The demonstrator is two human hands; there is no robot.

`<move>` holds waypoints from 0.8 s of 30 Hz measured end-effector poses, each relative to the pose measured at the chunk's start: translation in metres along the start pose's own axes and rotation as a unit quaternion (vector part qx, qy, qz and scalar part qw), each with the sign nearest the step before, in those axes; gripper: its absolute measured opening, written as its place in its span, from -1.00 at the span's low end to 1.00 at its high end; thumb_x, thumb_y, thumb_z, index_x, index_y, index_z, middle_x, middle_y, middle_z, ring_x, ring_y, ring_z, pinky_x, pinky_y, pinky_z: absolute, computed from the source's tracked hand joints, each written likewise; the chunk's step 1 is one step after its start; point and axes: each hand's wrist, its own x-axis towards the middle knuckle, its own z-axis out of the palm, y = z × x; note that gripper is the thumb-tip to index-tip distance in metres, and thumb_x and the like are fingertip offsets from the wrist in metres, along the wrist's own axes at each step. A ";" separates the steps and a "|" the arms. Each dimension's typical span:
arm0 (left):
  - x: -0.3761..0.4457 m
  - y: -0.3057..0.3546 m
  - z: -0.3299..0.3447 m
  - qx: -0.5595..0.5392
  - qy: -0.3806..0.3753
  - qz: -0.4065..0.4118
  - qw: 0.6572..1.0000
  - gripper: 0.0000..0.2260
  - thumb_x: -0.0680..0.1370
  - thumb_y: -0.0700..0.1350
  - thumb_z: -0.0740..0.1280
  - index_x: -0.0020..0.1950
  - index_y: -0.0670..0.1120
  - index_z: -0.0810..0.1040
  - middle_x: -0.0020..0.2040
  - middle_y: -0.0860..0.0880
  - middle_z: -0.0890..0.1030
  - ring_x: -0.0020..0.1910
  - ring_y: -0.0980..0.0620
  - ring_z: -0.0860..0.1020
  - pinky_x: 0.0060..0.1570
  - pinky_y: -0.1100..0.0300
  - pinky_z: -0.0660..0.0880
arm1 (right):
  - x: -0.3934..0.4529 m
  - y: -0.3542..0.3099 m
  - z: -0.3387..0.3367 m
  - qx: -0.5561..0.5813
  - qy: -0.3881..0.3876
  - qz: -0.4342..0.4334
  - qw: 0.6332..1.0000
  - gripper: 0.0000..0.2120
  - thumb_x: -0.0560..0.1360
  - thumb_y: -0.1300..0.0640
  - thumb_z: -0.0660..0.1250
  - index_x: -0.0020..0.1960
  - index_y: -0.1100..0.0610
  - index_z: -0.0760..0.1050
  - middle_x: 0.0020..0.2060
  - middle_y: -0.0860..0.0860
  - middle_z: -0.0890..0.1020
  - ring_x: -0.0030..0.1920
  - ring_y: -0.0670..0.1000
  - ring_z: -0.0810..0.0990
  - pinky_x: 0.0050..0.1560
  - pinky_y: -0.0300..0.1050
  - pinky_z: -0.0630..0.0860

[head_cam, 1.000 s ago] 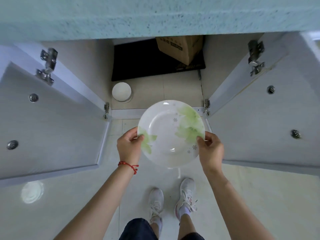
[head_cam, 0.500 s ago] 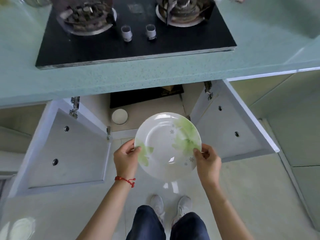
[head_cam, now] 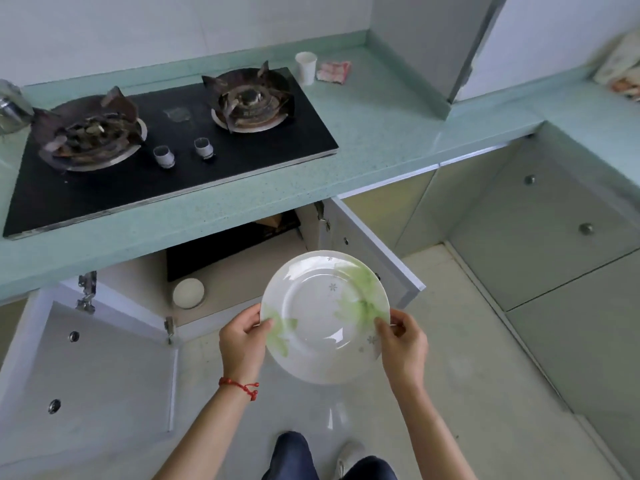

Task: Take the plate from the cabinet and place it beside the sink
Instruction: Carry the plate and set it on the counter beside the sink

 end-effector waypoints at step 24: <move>-0.088 0.046 0.264 0.100 -0.364 0.083 0.922 -0.72 0.38 -0.41 0.37 0.07 -0.25 0.57 -0.08 -0.10 0.63 -0.16 -0.01 0.59 -0.36 0.53 0.49 | -0.007 0.054 -0.244 0.111 0.343 0.064 0.931 -0.86 0.42 0.27 0.35 -0.05 0.10 0.55 -0.21 -0.07 0.64 -0.22 -0.11 0.58 -0.33 -0.46 0.45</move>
